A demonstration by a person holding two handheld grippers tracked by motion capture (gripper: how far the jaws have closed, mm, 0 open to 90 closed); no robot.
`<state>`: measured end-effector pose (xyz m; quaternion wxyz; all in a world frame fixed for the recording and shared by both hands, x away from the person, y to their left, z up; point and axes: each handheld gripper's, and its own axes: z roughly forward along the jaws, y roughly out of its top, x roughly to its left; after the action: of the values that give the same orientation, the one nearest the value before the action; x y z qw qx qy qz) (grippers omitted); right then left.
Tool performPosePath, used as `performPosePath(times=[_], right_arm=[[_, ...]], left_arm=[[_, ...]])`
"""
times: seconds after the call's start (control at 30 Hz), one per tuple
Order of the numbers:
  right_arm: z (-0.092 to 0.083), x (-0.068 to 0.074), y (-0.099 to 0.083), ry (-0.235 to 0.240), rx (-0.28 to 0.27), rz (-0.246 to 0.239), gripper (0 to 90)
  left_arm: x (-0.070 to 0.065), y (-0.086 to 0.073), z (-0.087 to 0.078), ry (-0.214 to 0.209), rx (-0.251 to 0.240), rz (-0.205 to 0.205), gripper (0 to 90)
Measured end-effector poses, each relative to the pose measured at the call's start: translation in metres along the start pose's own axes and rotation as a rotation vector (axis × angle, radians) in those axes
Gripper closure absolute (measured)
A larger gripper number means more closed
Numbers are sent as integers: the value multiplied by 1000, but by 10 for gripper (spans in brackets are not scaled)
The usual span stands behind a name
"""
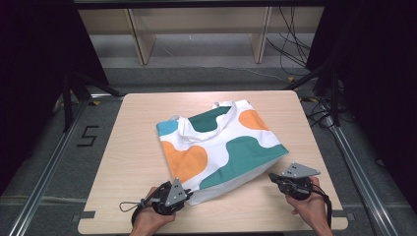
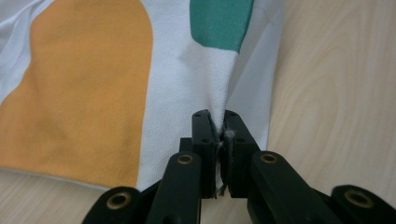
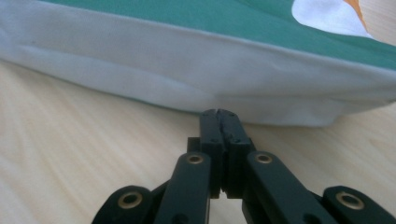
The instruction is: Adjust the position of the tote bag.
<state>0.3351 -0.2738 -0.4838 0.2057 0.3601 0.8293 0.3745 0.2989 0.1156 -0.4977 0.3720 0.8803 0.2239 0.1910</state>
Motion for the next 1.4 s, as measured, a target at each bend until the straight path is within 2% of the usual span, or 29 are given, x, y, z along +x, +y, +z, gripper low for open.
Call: performPosePath(times=[0.07,0.1,0.13,0.17,0.23,0.3,0.4,0.43,0.5,0.53,0.67,0.7,0.73,0.83,0.87,0.9,0.93,1.0,1.07,1.1,1.13,1.2,1.23,1.33,1.37,1.4], right_arm=[[8,-4,5,-2,-7,-31,900],[11,-4,7,1,-4,-22,900],[15,-5,10,-3,-1,-33,900],[19,-6,13,-2,8,-31,900],[27,-10,18,-13,3,-65,900],[33,-13,23,-16,22,-61,900],[38,-19,25,-28,20,-59,900],[42,-26,28,-43,13,-58,900],[47,-35,31,-57,10,-43,900],[50,-40,32,-63,8,-52,900],[54,-58,36,-94,3,-27,898],[52,-62,36,-102,-1,-8,898],[48,-65,35,-114,-6,-7,898],[27,-70,30,-124,-31,40,894],[20,-71,29,-125,-33,44,893],[11,-73,25,-133,-47,24,891],[3,-71,23,-137,-50,58,891],[-9,-71,18,-146,-60,60,889],[-18,-73,12,-144,-65,46,880],[-21,-72,9,-139,-63,55,877],[-22,-70,6,-142,-61,71,872],[-27,-71,0,-149,-48,60,871],[-29,-71,-2,-148,-47,72,868],[-33,-70,-5,-143,-40,95,859],[-34,-69,-6,-144,-42,96,850],[-34,-69,-8,-142,-42,85,823]], left_arm=[[-5,3,2,-16,7,9,845],[-7,4,3,-17,-2,14,844],[-8,6,4,-25,4,29,843],[-11,7,6,-27,-4,26,843],[-14,10,7,-31,7,40,845],[-18,13,11,-36,-2,51,846],[-24,19,17,-50,-10,63,846],[-28,24,22,-63,-3,78,844],[-32,29,27,-73,-10,81,844],[-38,37,36,-80,-7,103,844],[-51,52,56,-90,0,151,842],[-53,57,61,-91,7,165,843],[-58,63,69,-104,-3,158,842],[-66,76,83,-115,-15,163,838],[-69,82,89,-121,-22,173,836],[-71,87,94,-122,-23,176,837],[-73,93,99,-117,-14,188,836],[-77,98,105,-120,-25,181,835],[-84,114,122,-110,-33,182,834],[-85,119,125,-106,-19,201,832],[-88,126,132,-103,-31,190,831],[-92,135,141,-104,-30,175,828],[-93,139,146,-105,-37,163,824],[-95,145,153,-124,-61,128,808],[-94,147,153,-149,-70,109,778],[-91,147,147,-185,-74,91,678]])
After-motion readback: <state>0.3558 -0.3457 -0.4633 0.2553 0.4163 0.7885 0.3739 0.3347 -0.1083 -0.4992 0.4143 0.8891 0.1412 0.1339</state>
